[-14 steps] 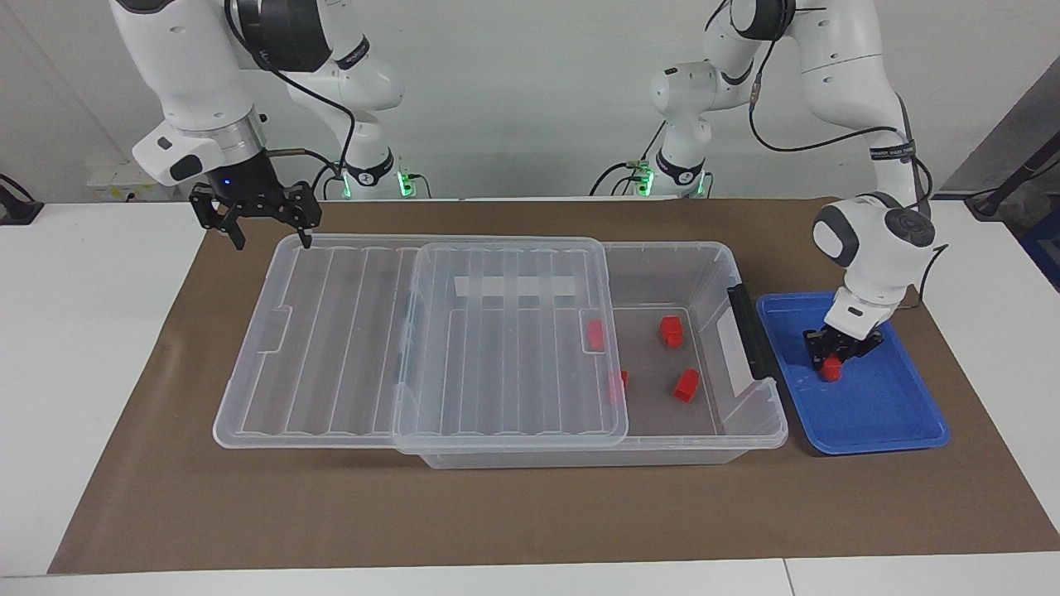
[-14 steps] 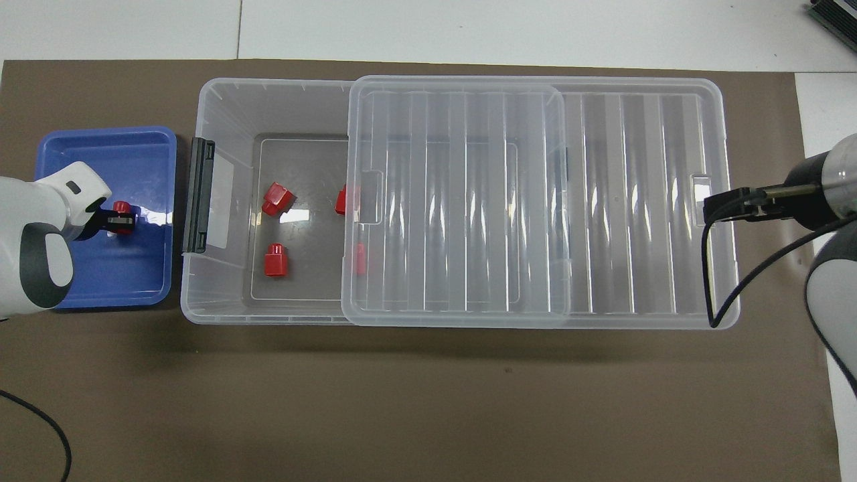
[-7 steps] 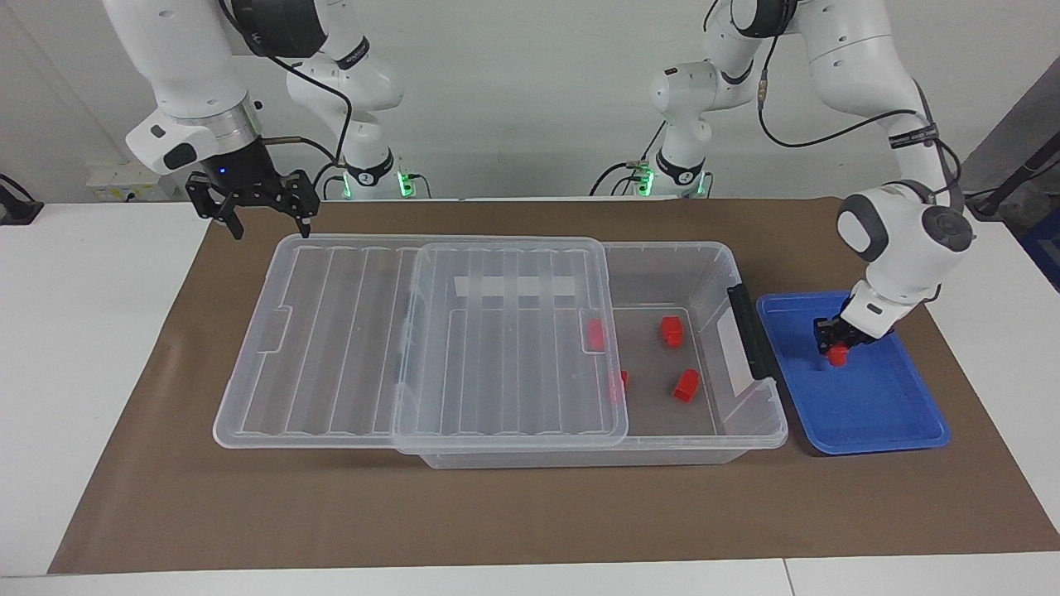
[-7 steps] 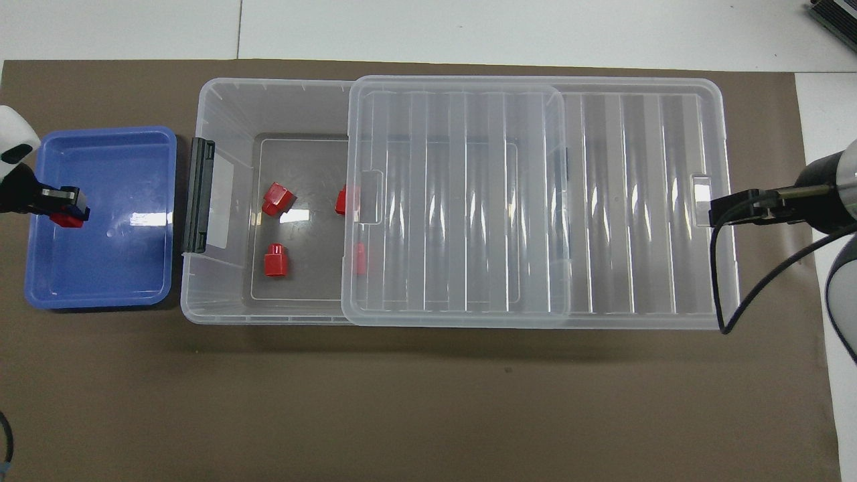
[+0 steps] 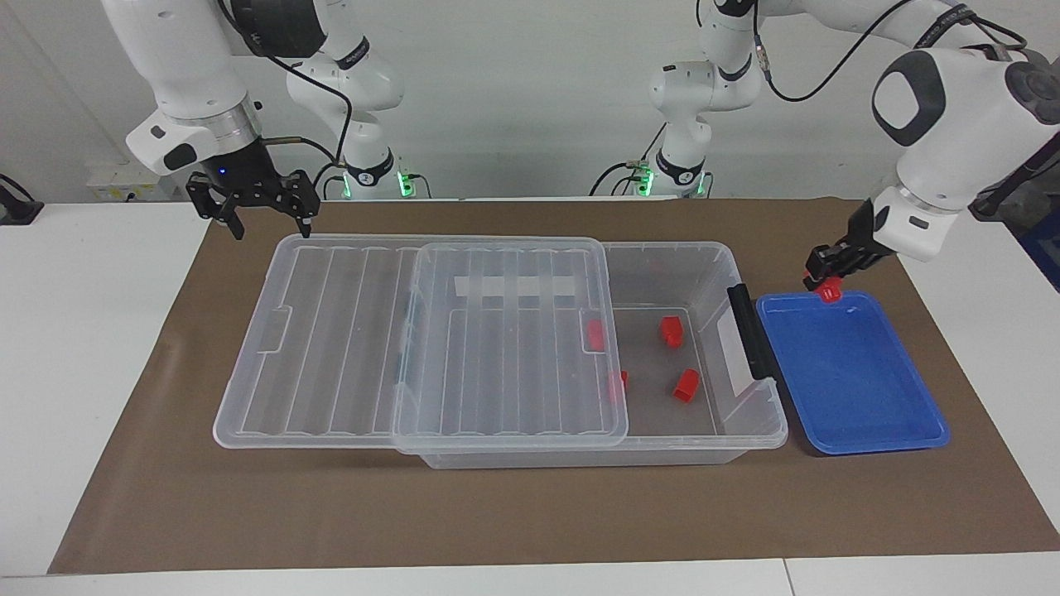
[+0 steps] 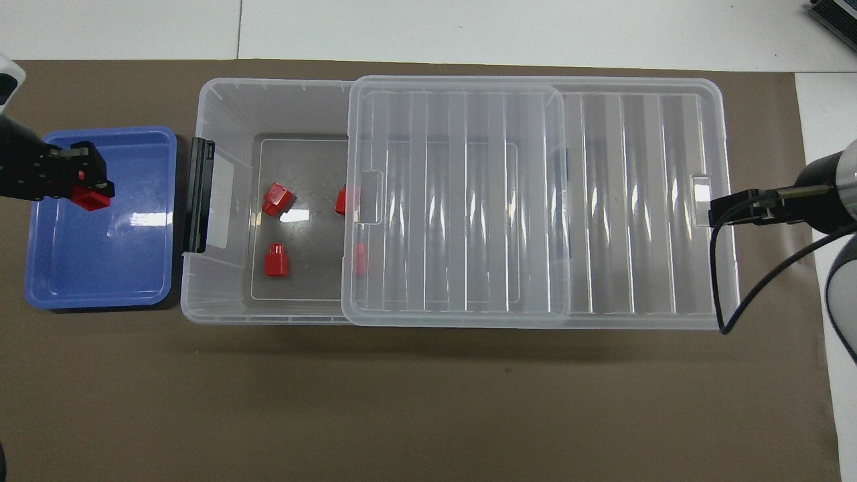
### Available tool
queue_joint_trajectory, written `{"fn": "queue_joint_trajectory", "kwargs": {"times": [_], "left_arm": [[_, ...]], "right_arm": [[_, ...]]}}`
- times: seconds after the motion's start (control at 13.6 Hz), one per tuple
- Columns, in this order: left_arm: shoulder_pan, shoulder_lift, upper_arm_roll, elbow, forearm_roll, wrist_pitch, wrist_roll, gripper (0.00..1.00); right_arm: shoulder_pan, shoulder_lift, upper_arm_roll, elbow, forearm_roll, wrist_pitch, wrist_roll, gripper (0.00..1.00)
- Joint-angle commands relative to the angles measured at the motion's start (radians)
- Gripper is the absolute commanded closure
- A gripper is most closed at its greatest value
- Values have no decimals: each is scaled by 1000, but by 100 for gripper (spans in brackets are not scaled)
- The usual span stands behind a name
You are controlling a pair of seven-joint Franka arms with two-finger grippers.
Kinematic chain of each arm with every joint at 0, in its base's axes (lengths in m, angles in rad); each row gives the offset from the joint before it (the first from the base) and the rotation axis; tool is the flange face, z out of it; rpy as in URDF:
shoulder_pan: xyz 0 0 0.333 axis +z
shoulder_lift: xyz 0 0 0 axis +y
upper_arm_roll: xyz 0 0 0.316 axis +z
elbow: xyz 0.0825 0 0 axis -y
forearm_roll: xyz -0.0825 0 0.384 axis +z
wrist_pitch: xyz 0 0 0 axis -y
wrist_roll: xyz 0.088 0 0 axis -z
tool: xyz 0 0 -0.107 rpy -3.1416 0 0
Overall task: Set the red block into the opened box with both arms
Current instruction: 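Lift the red block and carry it into the open box, then release the red block inside the box and withdraw the left gripper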
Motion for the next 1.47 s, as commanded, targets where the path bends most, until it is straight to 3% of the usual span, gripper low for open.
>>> {"fn": "queue_joint_trajectory", "kwargs": {"times": [0.0,0.37,0.51,1.03,1.4], "left_arm": [[-100,-5,16,7,21,32,-132,100],[-206,-5,17,-105,60,239,-235,100],[-262,-15,17,-221,113,363,-325,100],[-291,-82,13,-543,121,700,-494,100],[-300,-14,14,-570,121,784,-498,100]], "right_arm": [[-11,-1,4,0,14,-7,15,1],[-11,-1,4,-3,14,-13,29,1],[-8,-3,4,-5,14,-10,38,1],[-8,-4,4,-6,14,-5,41,1],[-8,-4,4,-6,14,1,39,1]]}}
